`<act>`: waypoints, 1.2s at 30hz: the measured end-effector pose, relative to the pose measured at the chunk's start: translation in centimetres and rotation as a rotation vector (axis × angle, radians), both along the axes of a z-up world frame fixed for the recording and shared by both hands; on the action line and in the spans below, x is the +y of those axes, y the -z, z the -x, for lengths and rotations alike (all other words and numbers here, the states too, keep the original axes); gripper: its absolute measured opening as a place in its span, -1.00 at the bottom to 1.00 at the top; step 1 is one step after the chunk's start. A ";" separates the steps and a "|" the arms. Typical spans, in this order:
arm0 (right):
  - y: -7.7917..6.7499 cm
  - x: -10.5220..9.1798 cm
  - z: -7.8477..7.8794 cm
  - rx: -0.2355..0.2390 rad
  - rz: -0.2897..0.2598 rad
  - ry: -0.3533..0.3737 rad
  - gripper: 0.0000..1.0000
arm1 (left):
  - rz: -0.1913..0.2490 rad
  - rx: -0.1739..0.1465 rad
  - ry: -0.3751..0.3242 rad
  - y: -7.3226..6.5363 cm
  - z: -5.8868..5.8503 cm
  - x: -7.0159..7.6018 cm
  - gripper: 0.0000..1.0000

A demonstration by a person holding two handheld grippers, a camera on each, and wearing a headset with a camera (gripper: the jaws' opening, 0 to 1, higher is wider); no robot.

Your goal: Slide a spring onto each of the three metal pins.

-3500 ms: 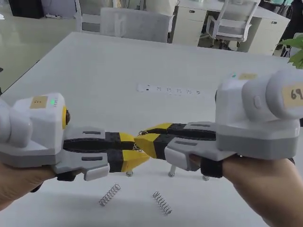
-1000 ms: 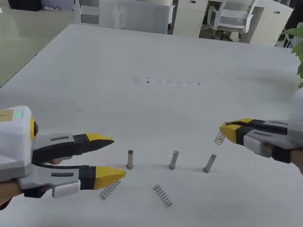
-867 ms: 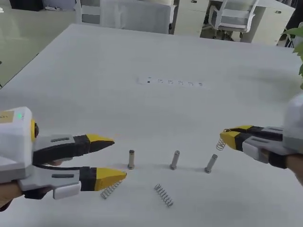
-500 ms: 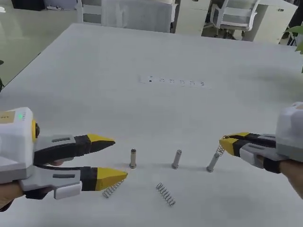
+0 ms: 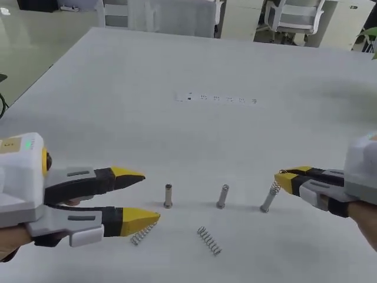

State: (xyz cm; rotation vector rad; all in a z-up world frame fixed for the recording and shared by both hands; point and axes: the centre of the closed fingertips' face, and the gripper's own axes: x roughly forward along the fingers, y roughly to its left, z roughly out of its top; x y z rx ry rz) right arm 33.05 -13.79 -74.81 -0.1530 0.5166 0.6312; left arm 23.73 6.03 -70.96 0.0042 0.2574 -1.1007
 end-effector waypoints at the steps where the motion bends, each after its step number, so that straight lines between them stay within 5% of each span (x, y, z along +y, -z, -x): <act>1: 0.1 0.0 0.0 0.010 -0.005 -0.001 -0.86 | 0.001 0.001 0.000 0.0 0.0 0.0 -0.24; 36: 5.9 0.2 0.4 0.032 0.029 -0.117 -0.85 | -0.012 0.002 0.006 -0.1 0.0 0.0 -0.28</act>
